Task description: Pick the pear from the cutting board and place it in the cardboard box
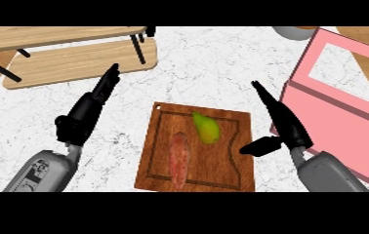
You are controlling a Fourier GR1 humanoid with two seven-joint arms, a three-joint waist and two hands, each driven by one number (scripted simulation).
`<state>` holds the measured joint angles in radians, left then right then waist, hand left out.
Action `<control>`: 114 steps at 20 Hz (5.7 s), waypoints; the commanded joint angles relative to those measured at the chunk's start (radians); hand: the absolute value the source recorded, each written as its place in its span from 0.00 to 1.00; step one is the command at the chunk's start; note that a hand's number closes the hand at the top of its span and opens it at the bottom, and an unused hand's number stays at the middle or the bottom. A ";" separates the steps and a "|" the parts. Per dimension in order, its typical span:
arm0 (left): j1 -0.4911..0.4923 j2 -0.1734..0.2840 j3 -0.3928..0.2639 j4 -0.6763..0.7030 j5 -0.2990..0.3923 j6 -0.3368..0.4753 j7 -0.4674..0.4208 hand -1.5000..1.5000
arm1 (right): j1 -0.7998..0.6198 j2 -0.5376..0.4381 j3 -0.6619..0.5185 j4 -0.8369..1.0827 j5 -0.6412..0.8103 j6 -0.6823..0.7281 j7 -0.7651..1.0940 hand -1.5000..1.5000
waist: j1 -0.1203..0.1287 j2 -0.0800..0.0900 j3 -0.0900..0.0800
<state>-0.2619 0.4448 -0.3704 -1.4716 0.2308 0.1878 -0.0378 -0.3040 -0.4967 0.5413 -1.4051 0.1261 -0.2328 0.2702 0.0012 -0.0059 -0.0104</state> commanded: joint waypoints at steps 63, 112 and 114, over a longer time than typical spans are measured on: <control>0.088 -0.244 0.128 -0.109 -0.259 -0.219 0.142 0.50 | -0.238 0.488 -0.035 0.212 0.430 0.652 0.542 0.00 | 0.002 0.006 0.011; 0.090 -0.323 0.228 -0.077 -0.332 -0.287 0.127 0.50 | 0.501 0.022 0.288 -1.238 1.305 0.474 0.799 1.00 | -0.024 -0.002 0.008; 0.071 -0.298 0.263 -0.040 -0.313 -0.309 0.114 0.50 | 0.467 0.068 0.314 -1.250 1.363 0.476 0.824 1.00 | -0.026 -0.002 0.008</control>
<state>-0.1709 0.1462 -0.1273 -1.5506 -0.0886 -0.1177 0.0817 0.1434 -0.4499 0.7789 -2.4281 1.3966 0.1579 1.0070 -0.0191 -0.0070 -0.0019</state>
